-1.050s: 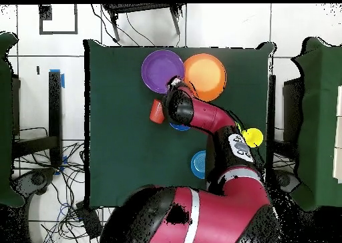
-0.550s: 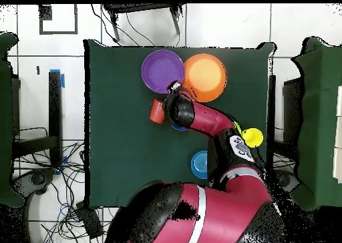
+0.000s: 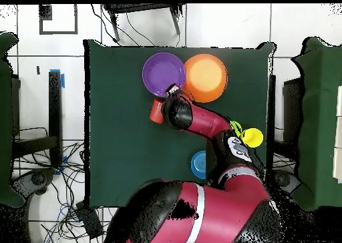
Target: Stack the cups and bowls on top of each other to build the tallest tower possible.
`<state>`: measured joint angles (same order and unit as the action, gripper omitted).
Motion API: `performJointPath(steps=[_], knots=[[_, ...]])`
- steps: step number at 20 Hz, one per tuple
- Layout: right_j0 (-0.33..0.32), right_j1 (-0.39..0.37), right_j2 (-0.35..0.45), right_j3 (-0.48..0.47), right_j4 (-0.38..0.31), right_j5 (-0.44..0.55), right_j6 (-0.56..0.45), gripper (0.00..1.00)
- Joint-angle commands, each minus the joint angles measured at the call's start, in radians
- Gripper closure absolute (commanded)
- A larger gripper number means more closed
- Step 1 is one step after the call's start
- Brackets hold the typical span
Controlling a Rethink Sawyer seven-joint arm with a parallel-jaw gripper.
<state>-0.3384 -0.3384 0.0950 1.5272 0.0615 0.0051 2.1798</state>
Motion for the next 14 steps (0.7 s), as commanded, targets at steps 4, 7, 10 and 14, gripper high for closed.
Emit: performJointPath(steps=[4, 7, 10, 14], knots=[[0.006, -0.001, 0.081, 0.04, 0.021, 0.035, 0.132, 1.0], [0.028, -0.045, 0.049, 0.054, 0.039, 0.027, 0.158, 1.0], [0.016, -0.091, 0.054, 0.074, 0.041, 0.051, 0.156, 1.0], [-0.032, -0.163, 0.095, 0.078, 0.024, 0.103, 0.11, 1.0]])
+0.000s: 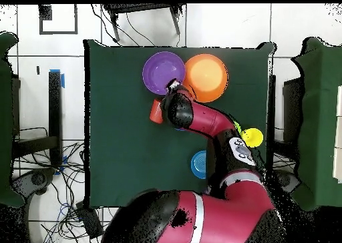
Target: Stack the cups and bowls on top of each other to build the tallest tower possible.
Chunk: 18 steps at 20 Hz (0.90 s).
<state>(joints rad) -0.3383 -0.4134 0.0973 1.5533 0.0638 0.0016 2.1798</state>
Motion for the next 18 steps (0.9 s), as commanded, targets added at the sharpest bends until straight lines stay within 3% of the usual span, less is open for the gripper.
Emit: performJointPath(steps=[1, 7, 10, 18], knots=[[-0.039, -0.104, 0.096, 0.051, 0.022, 0.126, 0.101, 1.0], [-0.112, -0.19, 0.157, 0.061, 0.027, 0.252, 0.042, 1.0], [-0.141, -0.193, 0.188, 0.049, 0.012, 0.256, 0.021, 1.0], [-0.276, -0.082, 0.325, -0.034, -0.034, 0.275, -0.077, 1.0]])
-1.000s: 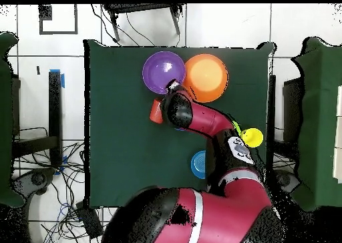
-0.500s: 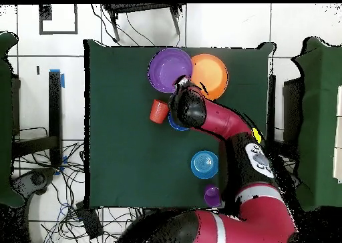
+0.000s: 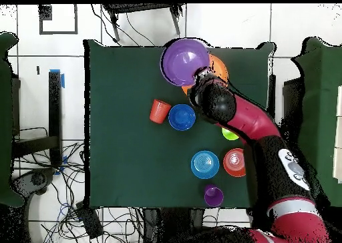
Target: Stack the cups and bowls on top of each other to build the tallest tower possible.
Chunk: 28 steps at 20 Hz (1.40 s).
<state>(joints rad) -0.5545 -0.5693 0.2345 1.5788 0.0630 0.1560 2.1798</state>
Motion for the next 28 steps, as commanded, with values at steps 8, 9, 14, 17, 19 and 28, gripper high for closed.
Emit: performJointPath(steps=[8, 9, 14, 17, 19, 28], knots=[[-0.146, 0.134, 0.269, -0.037, -0.093, 0.097, -0.115, 1.0], [-0.153, 0.137, 0.275, -0.032, -0.098, 0.092, -0.114, 1.0], [-0.193, 0.137, 0.307, 0.003, -0.136, 0.09, -0.114, 1.0], [-0.212, 0.127, 0.32, 0.027, -0.157, 0.085, -0.103, 1.0], [-0.219, 0.118, 0.326, 0.038, -0.171, 0.084, -0.096, 1.0], [-0.254, 0.078, 0.335, 0.069, -0.222, 0.092, -0.083, 1.0]])
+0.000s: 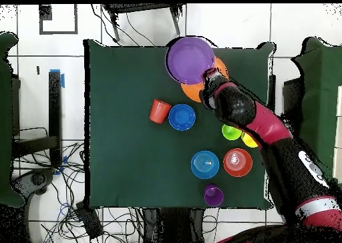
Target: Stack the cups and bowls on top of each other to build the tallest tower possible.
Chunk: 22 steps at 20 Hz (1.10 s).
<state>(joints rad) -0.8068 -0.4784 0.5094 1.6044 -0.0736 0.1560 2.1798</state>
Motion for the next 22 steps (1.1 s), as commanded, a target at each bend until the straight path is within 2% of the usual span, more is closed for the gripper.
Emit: performJointPath(steps=[1, 16, 22], knots=[[-0.009, -0.013, 0.064, 0.046, -0.091, 0.094, -0.084, 1.0], [-0.104, 0.037, 0.104, 0.07, -0.214, 0.035, -0.092, 1.0], [-0.126, 0.06, 0.117, 0.052, -0.256, 0.024, -0.087, 1.0]])
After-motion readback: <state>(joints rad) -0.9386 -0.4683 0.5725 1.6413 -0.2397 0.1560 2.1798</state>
